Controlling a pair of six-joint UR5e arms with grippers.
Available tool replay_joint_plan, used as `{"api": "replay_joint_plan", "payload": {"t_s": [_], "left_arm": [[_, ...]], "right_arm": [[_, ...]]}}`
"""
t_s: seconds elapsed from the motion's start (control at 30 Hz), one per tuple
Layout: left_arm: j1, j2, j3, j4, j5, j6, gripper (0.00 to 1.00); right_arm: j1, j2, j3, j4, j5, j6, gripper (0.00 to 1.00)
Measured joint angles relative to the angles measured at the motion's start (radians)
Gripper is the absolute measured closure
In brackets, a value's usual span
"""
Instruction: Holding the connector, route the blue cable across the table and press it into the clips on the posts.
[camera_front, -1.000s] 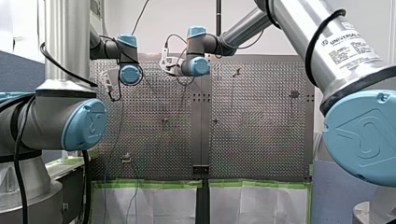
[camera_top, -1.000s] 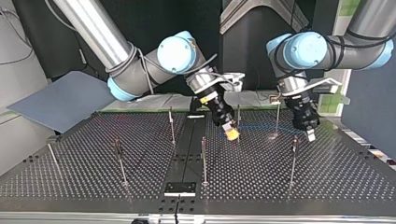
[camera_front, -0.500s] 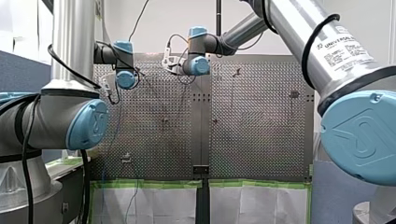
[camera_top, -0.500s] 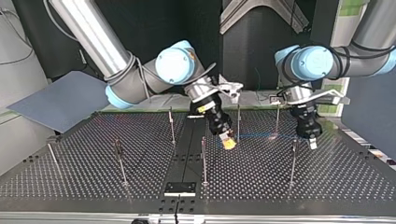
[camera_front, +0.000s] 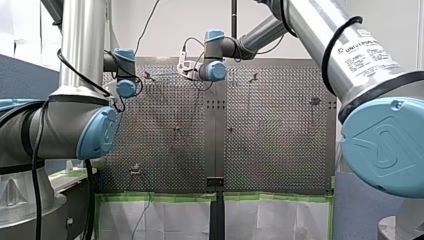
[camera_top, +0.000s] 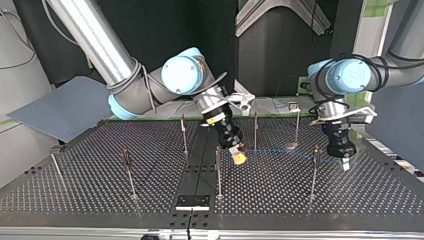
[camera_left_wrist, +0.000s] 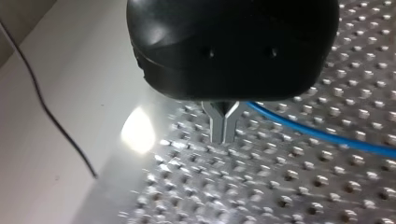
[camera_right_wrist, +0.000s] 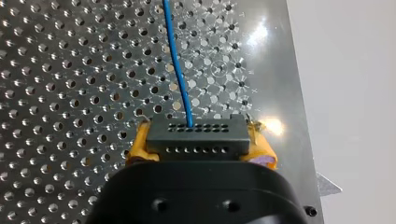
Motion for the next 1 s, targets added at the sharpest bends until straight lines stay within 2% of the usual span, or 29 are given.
{"api": "replay_joint_plan", "payload": {"t_s": [0.3,0.33,0.37,0.4,0.43,0.47,0.5,0.57,0.63,0.77,1.0], "left_arm": [[0.004,-0.027,0.002,0.022,0.049,-0.023,1.00],[0.004,-0.027,0.002,0.023,0.051,-0.027,0.89],[0.003,-0.027,0.002,0.022,0.052,-0.032,0.65],[0.002,-0.027,0.002,0.021,0.052,-0.037,0.65],[0.001,-0.027,0.002,0.018,0.052,-0.041,0.43],[0.000,-0.027,0.002,0.012,0.052,-0.044,0.29],[-0.001,-0.027,0.002,0.007,0.051,-0.046,0.29],[-0.003,-0.026,0.002,-0.007,0.045,-0.046,0.05],[-0.004,-0.022,0.002,-0.022,0.035,-0.042,0.01],[-0.006,-0.008,0.002,-0.063,0.006,-0.036,0.01],[-0.031,0.039,0.000,-0.127,0.006,-0.024,0.01]], "right_arm": [[-0.001,0.000,-0.006,0.003,0.001,-0.005,1.00],[-0.001,0.000,-0.006,0.004,0.001,-0.005,1.00],[-0.001,0.000,-0.006,0.005,0.002,-0.005,1.00],[0.000,0.000,-0.006,0.006,0.003,-0.006,1.00],[0.001,0.000,-0.006,0.008,0.005,-0.006,1.00],[0.002,0.000,-0.006,0.008,0.007,-0.007,1.00],[0.002,0.000,-0.006,0.009,0.008,-0.007,1.00],[0.003,0.000,-0.006,0.011,0.012,-0.008,1.00],[0.003,0.000,-0.006,0.014,0.017,-0.010,1.00],[0.004,0.000,-0.006,0.024,0.028,-0.015,1.00],[0.007,0.000,-0.006,0.043,0.049,-0.027,1.00]]}}
